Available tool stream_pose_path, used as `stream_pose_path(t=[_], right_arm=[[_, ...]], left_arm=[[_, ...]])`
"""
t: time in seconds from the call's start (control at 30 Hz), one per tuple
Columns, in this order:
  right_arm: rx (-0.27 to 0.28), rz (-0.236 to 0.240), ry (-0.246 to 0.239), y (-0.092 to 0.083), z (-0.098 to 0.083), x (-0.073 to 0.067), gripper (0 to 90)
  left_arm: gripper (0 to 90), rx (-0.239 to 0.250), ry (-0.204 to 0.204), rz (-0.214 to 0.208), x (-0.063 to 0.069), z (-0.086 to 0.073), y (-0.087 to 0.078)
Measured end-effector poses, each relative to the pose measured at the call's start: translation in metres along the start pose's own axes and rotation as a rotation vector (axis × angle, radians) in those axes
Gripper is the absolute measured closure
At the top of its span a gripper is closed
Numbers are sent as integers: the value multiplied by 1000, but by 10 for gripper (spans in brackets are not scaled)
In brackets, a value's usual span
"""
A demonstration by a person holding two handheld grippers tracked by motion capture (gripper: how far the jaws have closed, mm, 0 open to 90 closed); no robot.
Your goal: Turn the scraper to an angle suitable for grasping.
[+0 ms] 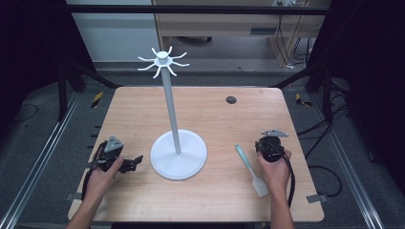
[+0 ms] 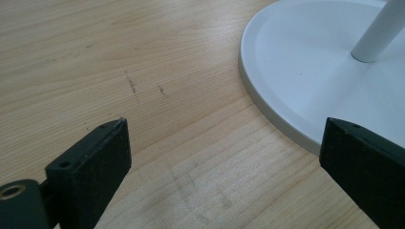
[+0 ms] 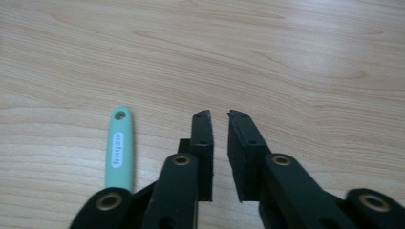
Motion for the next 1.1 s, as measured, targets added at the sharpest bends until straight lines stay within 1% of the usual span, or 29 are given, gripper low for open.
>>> stream_pose_path(t=[0.03, 0.07, 0.13, 0.2, 0.37, 0.6, 0.67, 0.73, 0.93, 0.97, 1.1], right_arm=[[-6, 7, 2, 0, -1, -2, 863], [-11, 13, -9, 1, -1, -3, 882], [-26, 25, -17, 2, -2, -8, 900], [-34, 40, -21, 3, -2, -13, 900], [-65, 82, -50, 6, -4, -25, 900], [-85, 120, -75, 9, -6, -36, 900], [-89, 123, -81, 10, -7, -37, 900], [-112, 130, -97, 12, -10, -42, 900], [-122, 126, -99, 16, -12, -43, 900], [-130, 122, -105, 18, -13, -43, 900], [-149, 114, -102, 21, -15, -41, 900]], left_arm=[[32, 2, -4, -2, 0, 0, 0], [32, 2, -4, -2, 0, 0, 0], [32, 2, -1, -5, 0, 0, 0], [32, 2, -1, -5, 1, 0, 0], [32, 2, -2, -4, 0, 0, -1], [32, 1, -1, -7, 0, 0, 0], [32, 0, 1, -8, 1, 0, 0], [32, 1, -2, -9, 2, 0, 1], [32, -3, 6, -13, 3, 0, 1], [32, -4, 6, -15, 4, 0, 1], [32, -5, 4, -18, 5, 0, 2]])
Point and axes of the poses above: each handheld gripper's, and its own axes: y roughly forward along the jaws, z roughly out of its top, x roughly to its right, the point moved 10 cm from there along y, roughly forward along the jaws, and after that the axes turned 5 degrees about x, right-handed, at the moved point
